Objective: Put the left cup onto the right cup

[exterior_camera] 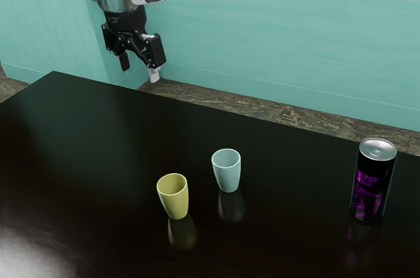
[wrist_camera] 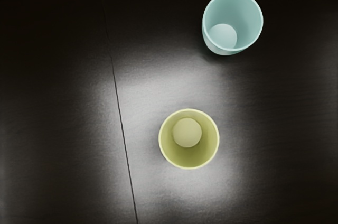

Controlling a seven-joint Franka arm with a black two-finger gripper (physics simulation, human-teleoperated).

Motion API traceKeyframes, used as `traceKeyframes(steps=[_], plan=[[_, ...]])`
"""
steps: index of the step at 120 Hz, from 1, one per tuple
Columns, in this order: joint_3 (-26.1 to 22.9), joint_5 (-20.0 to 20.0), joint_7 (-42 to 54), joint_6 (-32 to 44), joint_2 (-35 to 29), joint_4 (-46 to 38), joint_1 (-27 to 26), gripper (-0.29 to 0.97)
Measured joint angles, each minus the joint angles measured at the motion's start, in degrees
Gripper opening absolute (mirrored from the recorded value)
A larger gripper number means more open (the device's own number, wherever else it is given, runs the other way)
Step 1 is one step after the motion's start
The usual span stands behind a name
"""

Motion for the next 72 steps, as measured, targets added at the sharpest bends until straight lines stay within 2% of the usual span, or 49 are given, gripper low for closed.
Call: traceKeyframes(steps=[15, 27, 47, 72], plan=[[0.3, 1.2, 1.4, 0.2, 0.4, -0.3, 2.2, 0.66], [0.5, 1.4, 2.2, 2.0, 3.2, -1.4, 4.0, 0.66], [0.0, -0.9, 2.3, 9.3, 7.0, -9.1, 6.3, 0.66], [0.0, -4.9, 2.2, 18.4, 9.6, -16.6, -1.3, 0.66]])
